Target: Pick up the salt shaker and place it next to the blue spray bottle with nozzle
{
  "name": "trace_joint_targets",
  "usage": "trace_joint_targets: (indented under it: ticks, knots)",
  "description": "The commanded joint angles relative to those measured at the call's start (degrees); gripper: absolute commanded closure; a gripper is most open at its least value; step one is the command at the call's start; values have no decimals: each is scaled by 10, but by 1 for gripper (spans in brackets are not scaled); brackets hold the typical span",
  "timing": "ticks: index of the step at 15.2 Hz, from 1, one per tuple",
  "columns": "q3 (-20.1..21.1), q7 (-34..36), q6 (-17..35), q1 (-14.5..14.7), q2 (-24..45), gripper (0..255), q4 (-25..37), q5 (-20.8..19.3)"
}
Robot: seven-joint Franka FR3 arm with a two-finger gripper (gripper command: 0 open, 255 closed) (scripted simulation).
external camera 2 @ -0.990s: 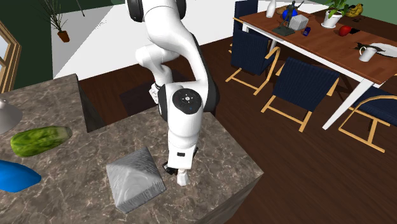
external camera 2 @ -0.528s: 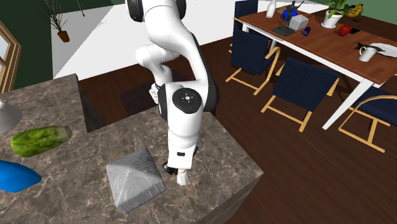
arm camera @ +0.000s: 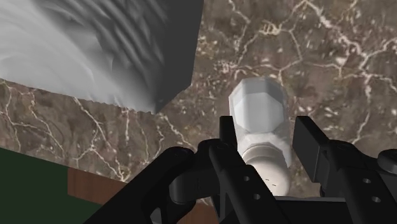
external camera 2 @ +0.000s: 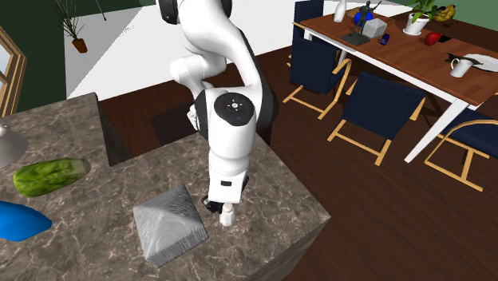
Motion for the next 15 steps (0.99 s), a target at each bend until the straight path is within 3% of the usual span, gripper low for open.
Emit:
trace_joint_targets:
  ticks: [1, 15]
  knots:
    - [-1, -2, -13, 0, -6, 255, 7, -1]
    - [-2, -10, -113, 1, -30, 255, 84, -3]
